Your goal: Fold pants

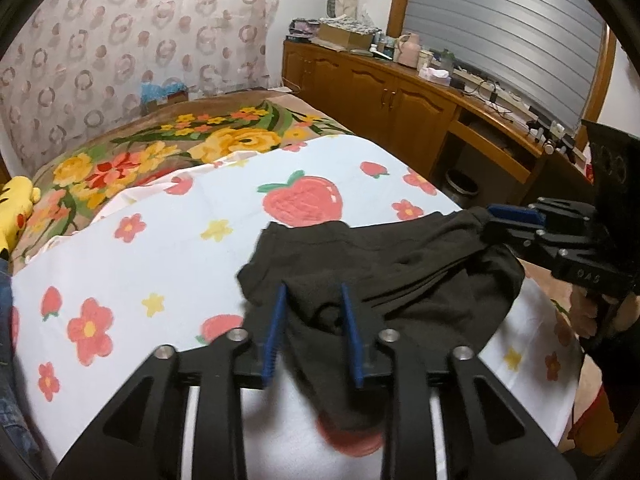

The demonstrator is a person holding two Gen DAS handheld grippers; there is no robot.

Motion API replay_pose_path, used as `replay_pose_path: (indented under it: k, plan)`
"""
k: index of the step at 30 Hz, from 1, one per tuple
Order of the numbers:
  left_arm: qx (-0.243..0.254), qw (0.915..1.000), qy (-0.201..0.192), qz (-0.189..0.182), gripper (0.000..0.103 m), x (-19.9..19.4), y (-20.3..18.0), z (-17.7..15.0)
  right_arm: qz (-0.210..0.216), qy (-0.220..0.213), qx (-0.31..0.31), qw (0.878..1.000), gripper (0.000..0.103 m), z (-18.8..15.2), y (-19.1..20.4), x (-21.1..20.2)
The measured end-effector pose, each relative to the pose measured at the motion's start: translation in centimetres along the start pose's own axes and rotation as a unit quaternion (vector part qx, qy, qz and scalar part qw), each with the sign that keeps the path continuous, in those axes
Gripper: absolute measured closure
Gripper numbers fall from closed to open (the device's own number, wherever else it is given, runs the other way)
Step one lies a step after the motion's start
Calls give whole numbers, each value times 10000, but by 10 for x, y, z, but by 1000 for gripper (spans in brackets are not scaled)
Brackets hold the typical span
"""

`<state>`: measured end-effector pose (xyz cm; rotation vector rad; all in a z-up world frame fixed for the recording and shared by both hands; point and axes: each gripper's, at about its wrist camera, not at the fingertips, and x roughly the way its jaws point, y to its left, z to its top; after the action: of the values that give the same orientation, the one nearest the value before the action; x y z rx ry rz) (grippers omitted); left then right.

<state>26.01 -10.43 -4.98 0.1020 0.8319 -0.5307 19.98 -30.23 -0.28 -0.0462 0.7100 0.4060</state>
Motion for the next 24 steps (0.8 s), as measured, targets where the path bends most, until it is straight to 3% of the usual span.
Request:
replay_pose_path:
  k: [3,14,24]
  plan:
    - [-24,10000,-71,18,56,-7,3,-3,-15,-43,50,10000,71,-3,-2,-5]
    - [134,9998,155,-32,56,-4,2,-9,-214,187,-121,9995,61,-12,0,-9]
    - [296,9994,178,-71,56,-7,-3,-12,-253,468,-563,9970,59,-5,0,9]
